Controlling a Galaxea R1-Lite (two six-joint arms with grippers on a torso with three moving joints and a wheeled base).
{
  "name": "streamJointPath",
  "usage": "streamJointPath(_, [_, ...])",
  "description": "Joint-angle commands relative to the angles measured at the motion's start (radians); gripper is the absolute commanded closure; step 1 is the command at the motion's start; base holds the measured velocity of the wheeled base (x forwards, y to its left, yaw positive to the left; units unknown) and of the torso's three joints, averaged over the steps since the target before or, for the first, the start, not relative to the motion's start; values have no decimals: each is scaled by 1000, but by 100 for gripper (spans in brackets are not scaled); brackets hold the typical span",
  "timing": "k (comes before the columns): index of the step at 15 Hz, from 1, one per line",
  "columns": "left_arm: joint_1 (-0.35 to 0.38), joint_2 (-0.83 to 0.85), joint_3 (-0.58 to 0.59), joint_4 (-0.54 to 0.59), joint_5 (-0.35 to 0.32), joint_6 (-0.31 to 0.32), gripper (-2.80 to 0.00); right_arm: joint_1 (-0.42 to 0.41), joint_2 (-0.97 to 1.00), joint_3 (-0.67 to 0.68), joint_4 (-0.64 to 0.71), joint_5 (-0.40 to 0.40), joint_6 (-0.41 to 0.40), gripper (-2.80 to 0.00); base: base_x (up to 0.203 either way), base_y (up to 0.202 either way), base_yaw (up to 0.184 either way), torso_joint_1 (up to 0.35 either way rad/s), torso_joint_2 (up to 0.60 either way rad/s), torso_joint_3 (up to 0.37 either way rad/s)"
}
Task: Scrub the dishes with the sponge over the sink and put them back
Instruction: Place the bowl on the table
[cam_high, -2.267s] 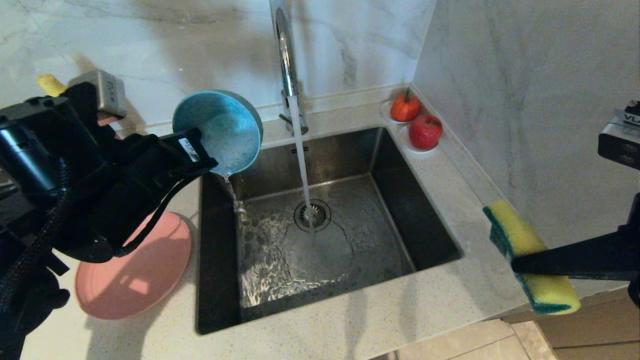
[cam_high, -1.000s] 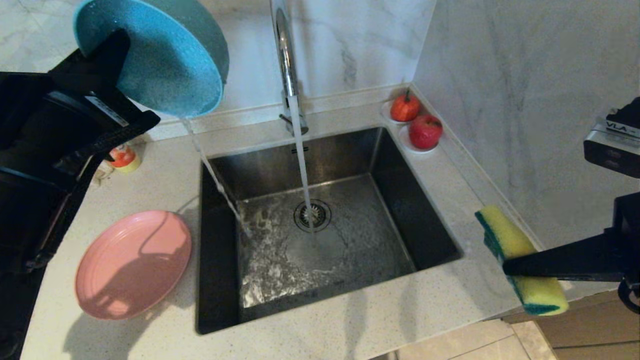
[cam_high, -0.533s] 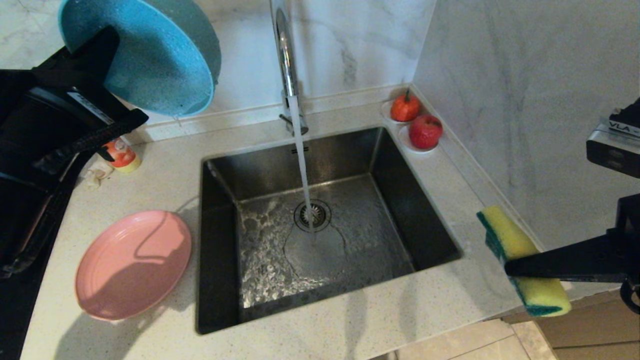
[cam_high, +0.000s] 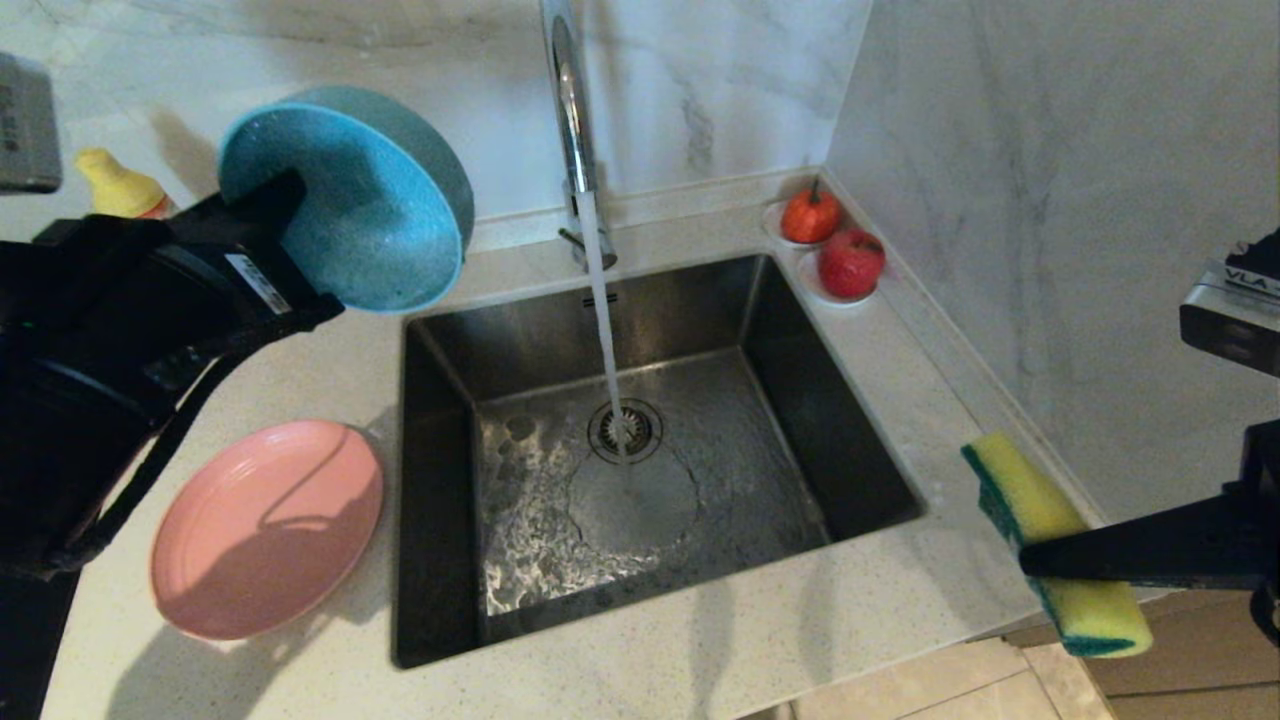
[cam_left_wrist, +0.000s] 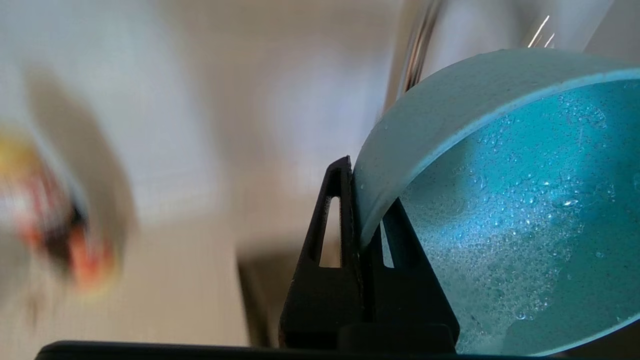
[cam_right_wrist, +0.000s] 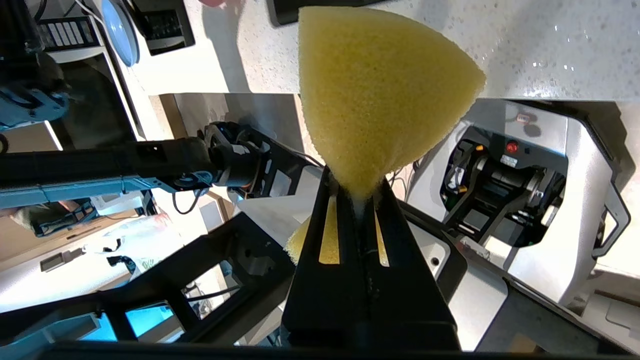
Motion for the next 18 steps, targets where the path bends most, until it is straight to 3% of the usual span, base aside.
streamJointPath(1, [3,-9,-46,297,30,-94,0,0,-22,34,2,2,-1,0,0,0,0,0,0,0])
streamJointPath(3, [6,-36,-103,653,37,-155,0,-3,-27,63,0,2,-3,0,0,0,0,0,0,0])
streamJointPath(5, [7,-56,-239,1037,21,-259,0,-17,-35,72,2,1,-6,0,0,0,0,0,0,0])
streamJointPath(7, [21,-57,-416,1393,-30,-366,0,-42,-25,90,0,1,-17,0,0,0,0,0,0,0])
streamJointPath(11, [136,-37,-755,1991,-186,-481,0,-67,1,146,-68,2,-29,0,0,0,0,0,0,0])
streamJointPath(14, [297,-22,-881,2217,-258,-425,0,-67,9,156,-82,-1,-26,0,0,0,0,0,0,0])
streamJointPath(18, [422,-28,-923,2296,-280,-406,0,-90,3,176,-85,-10,-31,0,0,0,0,0,0,0])
